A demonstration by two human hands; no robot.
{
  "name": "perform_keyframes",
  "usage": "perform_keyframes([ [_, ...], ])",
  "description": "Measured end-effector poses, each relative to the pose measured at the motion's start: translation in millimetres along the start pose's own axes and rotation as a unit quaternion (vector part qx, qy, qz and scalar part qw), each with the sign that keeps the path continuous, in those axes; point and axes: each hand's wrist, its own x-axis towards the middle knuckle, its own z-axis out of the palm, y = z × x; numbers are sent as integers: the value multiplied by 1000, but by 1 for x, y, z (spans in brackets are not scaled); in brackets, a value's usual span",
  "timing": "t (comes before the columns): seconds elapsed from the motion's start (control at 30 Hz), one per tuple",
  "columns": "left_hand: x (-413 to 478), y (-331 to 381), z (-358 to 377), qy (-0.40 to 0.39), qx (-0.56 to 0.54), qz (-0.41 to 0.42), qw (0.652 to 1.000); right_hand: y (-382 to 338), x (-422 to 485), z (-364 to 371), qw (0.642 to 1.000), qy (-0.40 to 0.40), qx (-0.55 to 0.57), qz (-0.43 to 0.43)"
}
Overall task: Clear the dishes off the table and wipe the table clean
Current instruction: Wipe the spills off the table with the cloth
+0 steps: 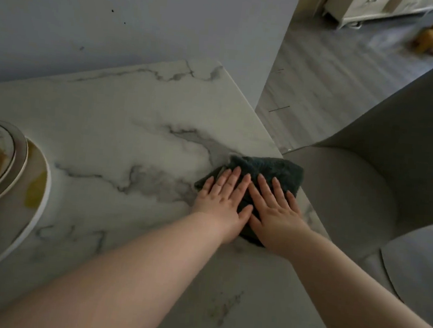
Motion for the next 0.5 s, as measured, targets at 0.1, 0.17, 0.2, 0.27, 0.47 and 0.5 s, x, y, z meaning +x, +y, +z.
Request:
perform_keyframes([
  [0.1,-47,9,17,-14,-3,12,1000,-11,-44,18,1000,-28,-1,2],
  [0.17,-75,6,25,-19,-15,16,1000,-22,-65,30,999,-36,-5,-17],
  [0.2,-83,1,32,-11,-17,24,1000,-25,-72,34,999,-35,-2,-25],
  [0.27,-91,-10,40,25,-12,38,999,-29,-72,34,999,-28,21,-29],
  [0.47,-46,-40,11,34,10,-9,999,-33,-6,4,999,3,29,-39],
  [0.5,-31,-46,5,40,18,-21,999,-34,13,-1,999,11,24,-44],
])
